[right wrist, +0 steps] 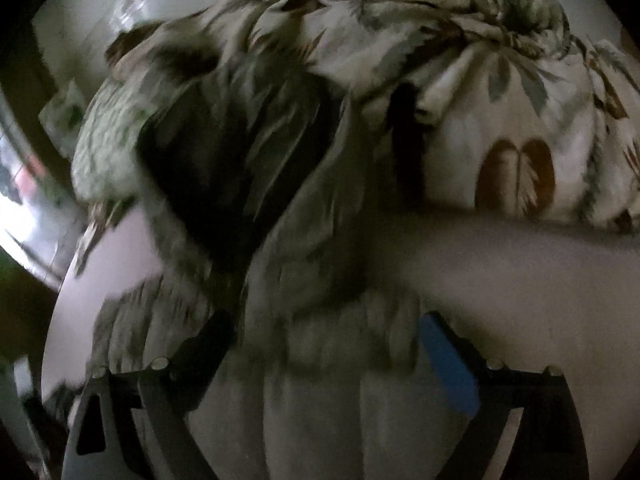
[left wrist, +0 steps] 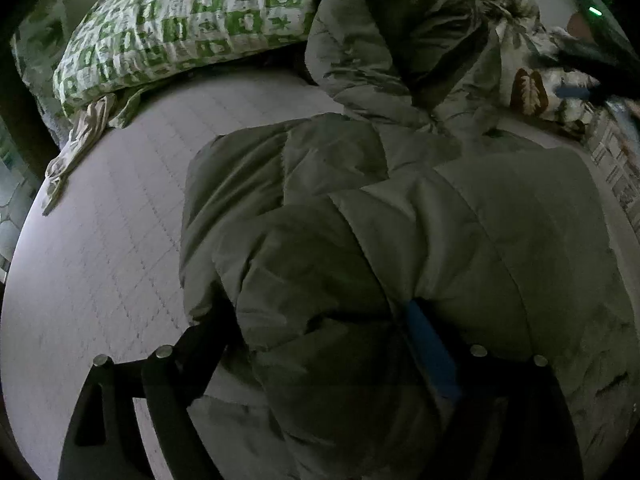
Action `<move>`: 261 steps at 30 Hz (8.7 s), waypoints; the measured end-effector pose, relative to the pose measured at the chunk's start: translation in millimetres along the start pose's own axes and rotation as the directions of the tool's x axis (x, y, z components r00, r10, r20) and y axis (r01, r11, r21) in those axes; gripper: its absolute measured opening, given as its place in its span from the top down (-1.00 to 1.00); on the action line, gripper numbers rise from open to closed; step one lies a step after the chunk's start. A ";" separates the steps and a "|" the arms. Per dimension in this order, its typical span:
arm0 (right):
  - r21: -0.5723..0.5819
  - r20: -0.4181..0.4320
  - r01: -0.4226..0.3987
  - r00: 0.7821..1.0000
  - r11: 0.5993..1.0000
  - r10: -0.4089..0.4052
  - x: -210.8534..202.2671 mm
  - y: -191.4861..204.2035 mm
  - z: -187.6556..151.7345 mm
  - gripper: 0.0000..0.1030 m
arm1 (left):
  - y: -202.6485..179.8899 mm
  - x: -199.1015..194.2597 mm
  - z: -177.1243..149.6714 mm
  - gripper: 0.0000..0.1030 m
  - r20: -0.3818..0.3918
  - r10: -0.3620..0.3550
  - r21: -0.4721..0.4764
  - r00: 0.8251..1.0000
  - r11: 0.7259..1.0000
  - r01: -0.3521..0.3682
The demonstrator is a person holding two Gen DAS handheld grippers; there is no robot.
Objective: Fold large clothes
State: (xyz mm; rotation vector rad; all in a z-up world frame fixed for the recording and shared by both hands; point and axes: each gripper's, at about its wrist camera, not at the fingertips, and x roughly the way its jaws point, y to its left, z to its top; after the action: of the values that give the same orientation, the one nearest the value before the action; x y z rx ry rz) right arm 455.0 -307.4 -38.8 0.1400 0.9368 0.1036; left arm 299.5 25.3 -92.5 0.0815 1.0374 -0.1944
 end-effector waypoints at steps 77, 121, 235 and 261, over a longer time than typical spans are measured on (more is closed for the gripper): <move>-0.369 0.064 -0.053 0.995 0.928 0.082 -47.9 50.5 -245.5 0.69 | -55.1 -11.1 12.5 0.74 -0.026 -0.012 -0.041 1.000 0.999 0.011; -0.278 0.120 0.091 0.991 0.956 -0.059 -86.6 105.3 -308.0 -0.57 | -78.3 -84.9 -39.5 -0.47 0.071 0.032 -0.002 0.997 0.999 -0.032; 0.079 -0.147 0.154 0.979 0.985 -0.141 -177.7 -21.4 -489.8 -0.99 | 7.2 -137.1 -276.8 -0.48 -0.144 -0.047 -0.254 0.989 0.967 0.009; 0.187 -0.151 -0.009 0.988 0.982 0.038 -172.3 -13.9 -494.1 0.50 | -46.7 -129.7 -252.2 0.64 -0.133 -0.097 -0.178 0.986 0.981 0.072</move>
State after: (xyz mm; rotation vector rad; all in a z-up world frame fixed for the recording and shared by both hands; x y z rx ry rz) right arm -45.3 -309.9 -192.9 0.3193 1.0990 0.0491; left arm 12.7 35.3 -107.5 -0.1083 1.1959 -0.1770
